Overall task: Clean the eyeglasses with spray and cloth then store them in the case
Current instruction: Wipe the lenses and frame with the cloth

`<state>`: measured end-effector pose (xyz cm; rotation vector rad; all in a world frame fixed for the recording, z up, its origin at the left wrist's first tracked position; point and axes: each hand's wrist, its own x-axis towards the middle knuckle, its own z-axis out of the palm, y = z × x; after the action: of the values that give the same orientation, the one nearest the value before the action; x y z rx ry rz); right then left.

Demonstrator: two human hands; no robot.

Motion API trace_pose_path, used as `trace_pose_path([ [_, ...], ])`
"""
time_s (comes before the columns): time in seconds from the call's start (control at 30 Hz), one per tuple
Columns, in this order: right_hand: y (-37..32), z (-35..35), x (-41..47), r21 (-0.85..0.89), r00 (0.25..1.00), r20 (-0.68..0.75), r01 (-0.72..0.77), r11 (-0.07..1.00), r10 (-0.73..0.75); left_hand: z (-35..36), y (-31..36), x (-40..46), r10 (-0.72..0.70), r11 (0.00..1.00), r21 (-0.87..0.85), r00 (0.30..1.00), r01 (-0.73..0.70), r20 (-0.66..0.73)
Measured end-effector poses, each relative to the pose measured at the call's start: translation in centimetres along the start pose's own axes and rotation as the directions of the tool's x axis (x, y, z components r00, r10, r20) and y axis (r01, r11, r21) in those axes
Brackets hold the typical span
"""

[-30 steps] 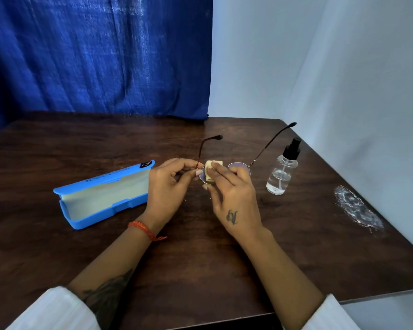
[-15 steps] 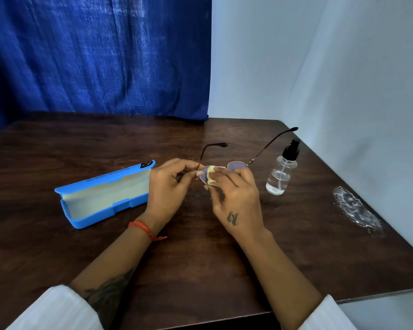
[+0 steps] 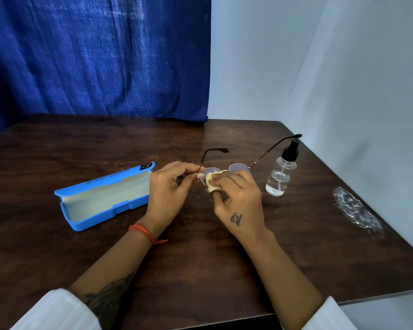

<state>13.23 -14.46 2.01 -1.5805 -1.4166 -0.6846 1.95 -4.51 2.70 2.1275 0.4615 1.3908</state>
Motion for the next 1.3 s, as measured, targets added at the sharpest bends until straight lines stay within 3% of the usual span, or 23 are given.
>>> trace_pose_path([
  [0.2, -0.4, 0.9, 0.0, -0.142, 0.993, 0.114, -0.003, 0.990, 0.019, 0.0, -0.1, 0.0, 0.009, 0.999, 0.042, 1.000, -0.009, -0.001],
  [0.43, -0.1, 0.5, 0.2, 0.052, 0.998, 0.065, -0.009, 0.999, 0.005, 0.5, 0.0, -0.3, -0.016, 1.000, -0.006, 1.000, 0.016, -0.011],
  [0.63, 0.0, 0.2, 0.4, 0.111, 1.000, 0.016, -0.021, 0.994, 0.020, 0.6, 0.3, -0.3, 0.020, 1.000, 0.018, 1.000, -0.020, -0.011],
  [0.93, -0.1, 0.1, 0.3, -0.223, 0.989, 0.144, 0.002, 0.975, 0.031, 0.1, 0.1, -0.1, 0.086, 0.989, 0.123, 0.996, -0.084, -0.007],
  [1.13, -0.3, 0.5, -0.1, -0.246, 0.997, 0.054, -0.036, 0.969, 0.051, 0.1, 0.2, -0.2, 0.092, 0.984, 0.155, 0.996, -0.088, -0.017],
  [1.3, -0.5, 0.4, -0.1, -0.153, 1.000, 0.011, 0.006, 0.988, -0.005, 0.1, 0.2, -0.2, 0.091, 0.986, 0.142, 0.995, -0.086, -0.029],
])
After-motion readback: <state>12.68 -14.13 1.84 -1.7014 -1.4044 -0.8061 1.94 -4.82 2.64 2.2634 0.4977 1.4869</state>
